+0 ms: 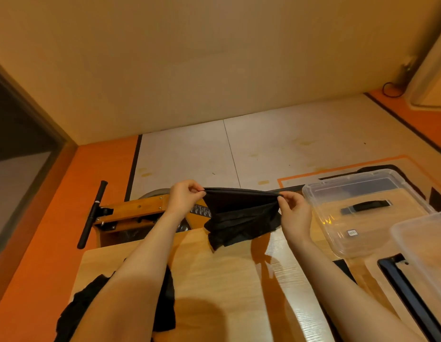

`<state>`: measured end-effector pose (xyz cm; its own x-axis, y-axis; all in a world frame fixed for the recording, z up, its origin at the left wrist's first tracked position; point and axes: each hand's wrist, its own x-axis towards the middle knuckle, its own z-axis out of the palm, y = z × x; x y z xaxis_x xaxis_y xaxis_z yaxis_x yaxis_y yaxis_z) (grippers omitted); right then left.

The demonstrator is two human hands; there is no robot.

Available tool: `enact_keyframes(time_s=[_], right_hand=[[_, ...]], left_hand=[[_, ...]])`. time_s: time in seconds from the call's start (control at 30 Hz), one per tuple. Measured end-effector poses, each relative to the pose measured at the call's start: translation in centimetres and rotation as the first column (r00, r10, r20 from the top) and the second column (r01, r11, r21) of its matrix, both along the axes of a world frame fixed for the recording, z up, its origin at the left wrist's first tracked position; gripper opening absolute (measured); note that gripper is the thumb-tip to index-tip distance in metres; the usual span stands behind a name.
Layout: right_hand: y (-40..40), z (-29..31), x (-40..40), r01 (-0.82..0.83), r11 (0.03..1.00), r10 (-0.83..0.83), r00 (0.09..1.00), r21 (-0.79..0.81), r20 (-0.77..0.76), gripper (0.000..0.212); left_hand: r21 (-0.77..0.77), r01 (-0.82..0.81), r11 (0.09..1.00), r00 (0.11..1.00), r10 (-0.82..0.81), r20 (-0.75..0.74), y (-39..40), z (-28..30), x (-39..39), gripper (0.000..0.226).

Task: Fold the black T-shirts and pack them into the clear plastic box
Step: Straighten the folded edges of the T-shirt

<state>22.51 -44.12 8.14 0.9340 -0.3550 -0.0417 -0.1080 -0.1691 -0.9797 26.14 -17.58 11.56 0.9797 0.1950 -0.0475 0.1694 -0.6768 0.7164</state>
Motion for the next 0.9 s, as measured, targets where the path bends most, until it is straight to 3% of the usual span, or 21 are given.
enact_keyframes(time_s=[0.2, 0.4, 0.7, 0.9], right_hand=[[1.2, 4.0, 0.0, -0.013, 1.000, 0.011, 0.997, 0.015, 0.078, 0.014], [2.0, 6.6, -0.4, -0.043, 0.999, 0.041, 0.993, 0.021, 0.115, 0.011], [2.1, 7.8, -0.3, -0.117, 0.993, 0.113, 0.987, 0.033, 0.118, 0.009], [2.6, 7.1, 1.0, -0.148, 0.988, 0.144, 0.985, 0.038, 0.095, 0.015]], left_hand=[[-0.060, 0.007, 0.998, 0.996, -0.002, 0.093, 1.9, 4.1, -1.6, 0.026], [-0.040, 0.023, 0.999, 0.996, -0.020, 0.090, 3.1, 6.7, -2.9, 0.019], [-0.343, -0.006, 0.939, 0.995, 0.041, 0.093, 3.5, 7.4, -4.9, 0.007], [-0.410, -0.103, 0.906, 0.987, 0.144, 0.070, 3.9, 6.6, -4.9, 0.011]])
